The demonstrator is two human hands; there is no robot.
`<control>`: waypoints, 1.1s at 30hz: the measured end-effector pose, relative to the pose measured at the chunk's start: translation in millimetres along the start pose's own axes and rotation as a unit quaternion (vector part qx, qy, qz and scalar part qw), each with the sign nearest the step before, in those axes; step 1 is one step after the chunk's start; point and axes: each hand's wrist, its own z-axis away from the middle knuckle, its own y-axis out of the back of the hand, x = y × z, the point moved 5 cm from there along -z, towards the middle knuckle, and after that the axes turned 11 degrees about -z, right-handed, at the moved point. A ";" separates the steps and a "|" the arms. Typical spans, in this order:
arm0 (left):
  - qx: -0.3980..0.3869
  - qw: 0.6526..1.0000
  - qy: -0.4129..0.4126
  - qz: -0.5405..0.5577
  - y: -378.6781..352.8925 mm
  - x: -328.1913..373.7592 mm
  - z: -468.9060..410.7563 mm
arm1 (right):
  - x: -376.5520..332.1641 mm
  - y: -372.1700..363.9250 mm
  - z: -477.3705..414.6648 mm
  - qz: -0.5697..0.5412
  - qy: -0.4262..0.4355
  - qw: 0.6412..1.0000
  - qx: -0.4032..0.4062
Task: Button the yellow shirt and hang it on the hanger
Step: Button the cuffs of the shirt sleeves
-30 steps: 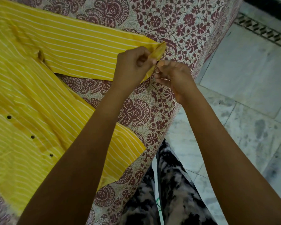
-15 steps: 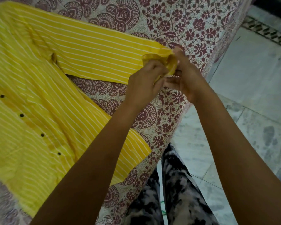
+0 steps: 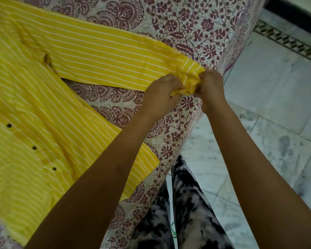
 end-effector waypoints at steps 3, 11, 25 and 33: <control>-0.115 0.992 0.008 -0.050 -35.2 -0.2 12.9 | 9.1 5.7 7.3 0.038 0.012 0.999 0.001; -0.021 0.983 0.148 0.106 -3.5 -13.3 65.9 | 39.3 30.6 82.8 0.116 0.072 0.990 -0.032; 0.110 0.966 0.233 0.021 74.7 13.9 233.0 | 39.4 19.3 229.5 0.343 0.277 0.868 -0.226; 0.146 0.945 0.293 -0.005 83.2 42.5 332.1 | 48.6 46.6 304.3 0.370 0.337 0.818 -0.282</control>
